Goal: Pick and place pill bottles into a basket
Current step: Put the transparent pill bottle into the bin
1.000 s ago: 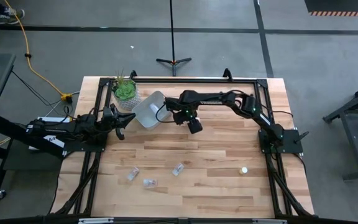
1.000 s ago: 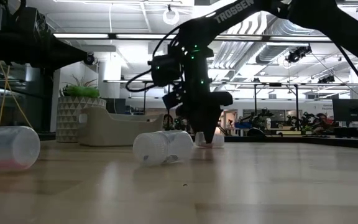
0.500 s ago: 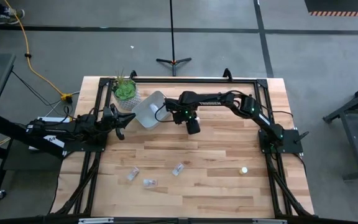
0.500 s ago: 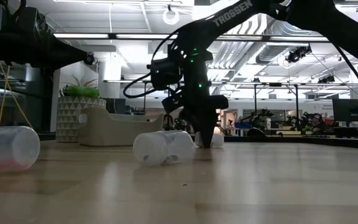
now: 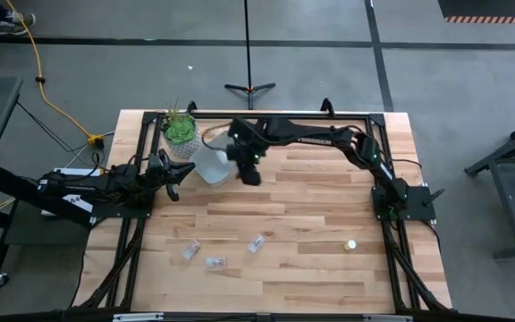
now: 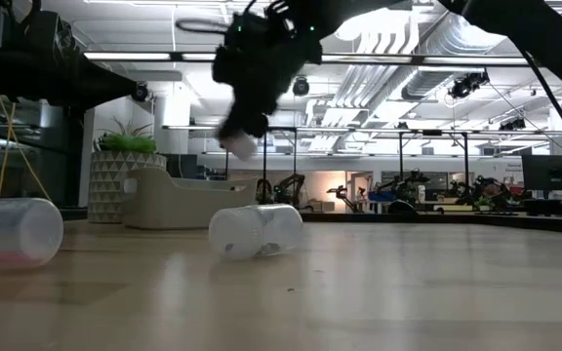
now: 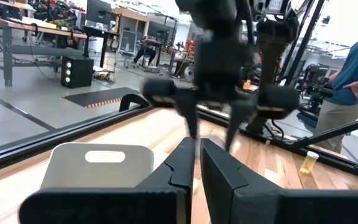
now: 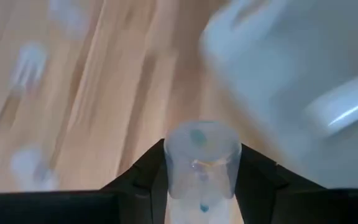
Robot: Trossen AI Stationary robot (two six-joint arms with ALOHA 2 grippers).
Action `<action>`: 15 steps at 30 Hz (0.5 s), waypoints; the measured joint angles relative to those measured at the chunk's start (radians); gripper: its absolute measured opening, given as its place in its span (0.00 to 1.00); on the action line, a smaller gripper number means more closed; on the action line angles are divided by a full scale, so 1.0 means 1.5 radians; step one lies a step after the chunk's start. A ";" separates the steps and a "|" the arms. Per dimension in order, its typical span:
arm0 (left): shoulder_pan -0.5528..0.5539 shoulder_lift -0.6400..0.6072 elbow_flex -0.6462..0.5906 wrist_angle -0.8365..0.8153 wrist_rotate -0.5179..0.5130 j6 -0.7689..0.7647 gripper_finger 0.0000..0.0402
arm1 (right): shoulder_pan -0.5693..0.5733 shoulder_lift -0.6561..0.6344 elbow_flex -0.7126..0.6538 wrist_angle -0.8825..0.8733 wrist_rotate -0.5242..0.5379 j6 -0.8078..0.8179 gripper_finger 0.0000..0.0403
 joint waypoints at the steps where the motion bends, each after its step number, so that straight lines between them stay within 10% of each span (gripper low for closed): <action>1: 0.000 0.000 0.000 0.000 0.000 0.000 0.16 | -0.002 0.000 -0.001 0.038 0.019 0.024 0.34; 15: 0.000 0.000 0.000 0.000 0.000 -0.003 0.16 | -0.025 0.043 -0.012 0.170 0.215 0.370 0.35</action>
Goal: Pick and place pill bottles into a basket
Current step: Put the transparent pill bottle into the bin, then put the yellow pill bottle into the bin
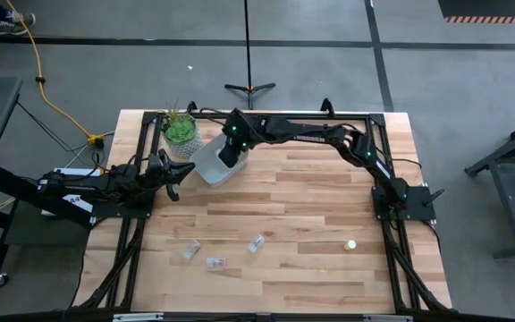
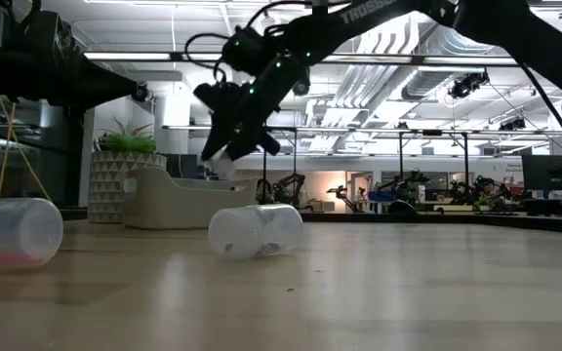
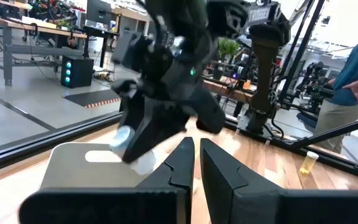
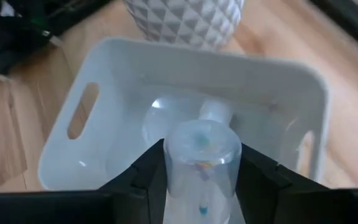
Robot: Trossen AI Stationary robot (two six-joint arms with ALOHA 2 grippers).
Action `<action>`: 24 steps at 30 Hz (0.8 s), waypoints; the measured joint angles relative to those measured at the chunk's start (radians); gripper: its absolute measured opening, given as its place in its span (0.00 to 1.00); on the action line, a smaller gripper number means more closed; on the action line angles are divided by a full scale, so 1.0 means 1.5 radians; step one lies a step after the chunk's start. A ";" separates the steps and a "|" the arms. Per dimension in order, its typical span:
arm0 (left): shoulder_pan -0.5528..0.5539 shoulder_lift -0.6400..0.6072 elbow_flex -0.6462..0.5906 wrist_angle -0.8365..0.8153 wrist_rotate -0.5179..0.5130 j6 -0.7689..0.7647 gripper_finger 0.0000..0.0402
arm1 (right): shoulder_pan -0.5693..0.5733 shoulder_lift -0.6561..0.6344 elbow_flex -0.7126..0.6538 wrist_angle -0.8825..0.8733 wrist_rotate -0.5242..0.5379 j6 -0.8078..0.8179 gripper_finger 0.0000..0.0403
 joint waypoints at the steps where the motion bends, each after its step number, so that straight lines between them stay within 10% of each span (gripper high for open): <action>1: 0.000 0.000 0.000 0.000 0.000 0.000 0.16 | 0.000 0.004 0.000 0.001 0.003 0.002 0.35; 24: 0.000 0.000 0.000 0.000 0.000 0.000 0.16 | -0.003 0.013 0.000 -0.039 0.025 -0.004 0.43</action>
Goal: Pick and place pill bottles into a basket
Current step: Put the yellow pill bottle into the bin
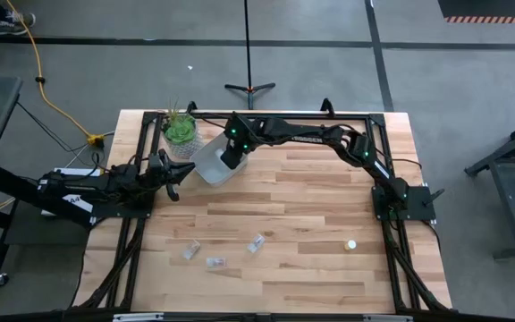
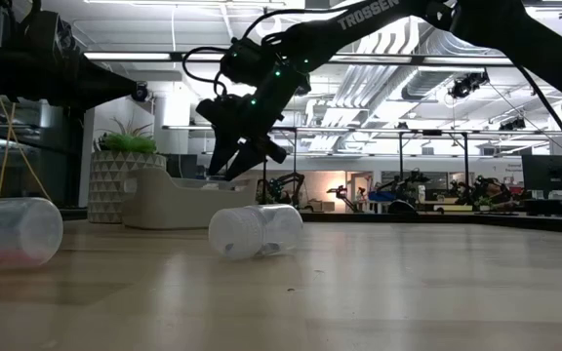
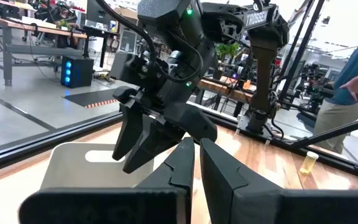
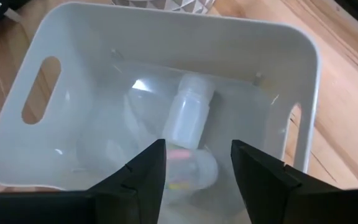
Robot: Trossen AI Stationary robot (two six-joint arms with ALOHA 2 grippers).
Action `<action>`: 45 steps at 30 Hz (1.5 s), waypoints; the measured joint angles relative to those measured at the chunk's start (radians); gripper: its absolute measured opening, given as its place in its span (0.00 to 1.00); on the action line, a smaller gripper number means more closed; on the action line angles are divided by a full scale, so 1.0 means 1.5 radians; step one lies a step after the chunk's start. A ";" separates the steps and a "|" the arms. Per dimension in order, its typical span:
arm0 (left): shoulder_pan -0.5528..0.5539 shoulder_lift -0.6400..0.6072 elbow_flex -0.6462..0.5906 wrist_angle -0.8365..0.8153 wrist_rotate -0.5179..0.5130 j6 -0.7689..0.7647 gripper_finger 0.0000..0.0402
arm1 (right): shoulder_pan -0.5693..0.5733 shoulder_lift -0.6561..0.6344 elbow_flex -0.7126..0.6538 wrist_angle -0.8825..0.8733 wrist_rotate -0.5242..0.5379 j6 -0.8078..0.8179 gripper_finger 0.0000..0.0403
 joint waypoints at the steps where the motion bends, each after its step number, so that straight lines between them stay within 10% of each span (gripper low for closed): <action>1: 0.000 0.000 0.000 0.000 0.000 0.000 0.16 | -0.001 0.000 0.000 0.001 -0.009 0.000 0.43; 12: 0.000 0.000 0.000 0.000 0.000 0.000 0.16 | 0.002 -0.006 0.223 -0.131 -0.128 -0.160 0.41; 21: 0.000 0.001 0.000 0.000 0.000 0.000 0.16 | 0.066 -0.218 0.039 -0.305 -0.209 -0.339 0.34; 31: 0.000 0.001 0.000 0.000 0.000 0.000 0.16 | 0.187 -0.369 -0.212 -0.527 -0.082 -0.101 0.33; 45: 0.000 0.001 0.000 0.000 -0.001 0.000 0.16 | 0.393 -0.615 -0.591 -0.343 -0.157 0.281 0.60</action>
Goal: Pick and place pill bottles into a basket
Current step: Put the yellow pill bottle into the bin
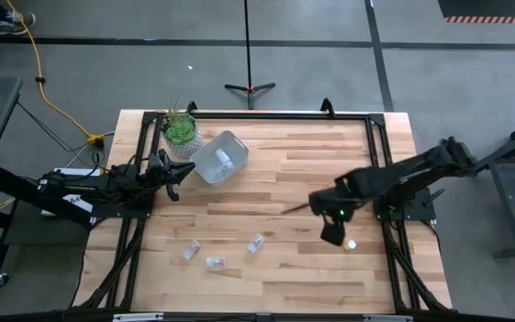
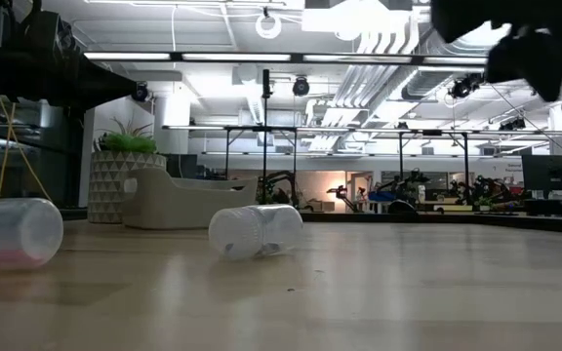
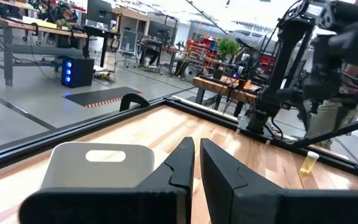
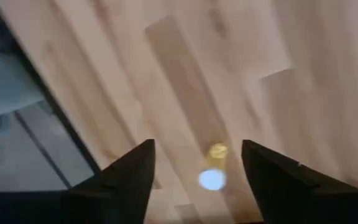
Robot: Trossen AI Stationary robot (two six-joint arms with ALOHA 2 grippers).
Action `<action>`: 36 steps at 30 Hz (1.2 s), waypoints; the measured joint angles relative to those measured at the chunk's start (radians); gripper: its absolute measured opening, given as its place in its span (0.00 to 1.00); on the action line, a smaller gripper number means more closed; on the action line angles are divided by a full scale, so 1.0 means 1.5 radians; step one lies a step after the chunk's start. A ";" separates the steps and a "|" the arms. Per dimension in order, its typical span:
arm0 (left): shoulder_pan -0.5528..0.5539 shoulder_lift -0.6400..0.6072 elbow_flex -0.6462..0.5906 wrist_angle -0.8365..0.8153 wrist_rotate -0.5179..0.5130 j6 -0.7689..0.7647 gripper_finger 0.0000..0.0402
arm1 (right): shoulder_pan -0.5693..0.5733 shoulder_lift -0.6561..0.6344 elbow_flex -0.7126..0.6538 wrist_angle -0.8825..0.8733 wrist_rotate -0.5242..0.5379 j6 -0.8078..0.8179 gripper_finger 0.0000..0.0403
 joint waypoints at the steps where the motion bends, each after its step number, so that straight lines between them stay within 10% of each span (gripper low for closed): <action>1: 0.000 0.000 0.000 0.000 0.000 0.000 0.16 | 0.017 -0.005 -0.013 0.009 -0.001 0.004 0.62; 36: 0.000 0.000 0.000 0.000 -0.002 0.000 0.16 | 0.216 -0.008 -0.221 0.133 0.087 0.137 0.65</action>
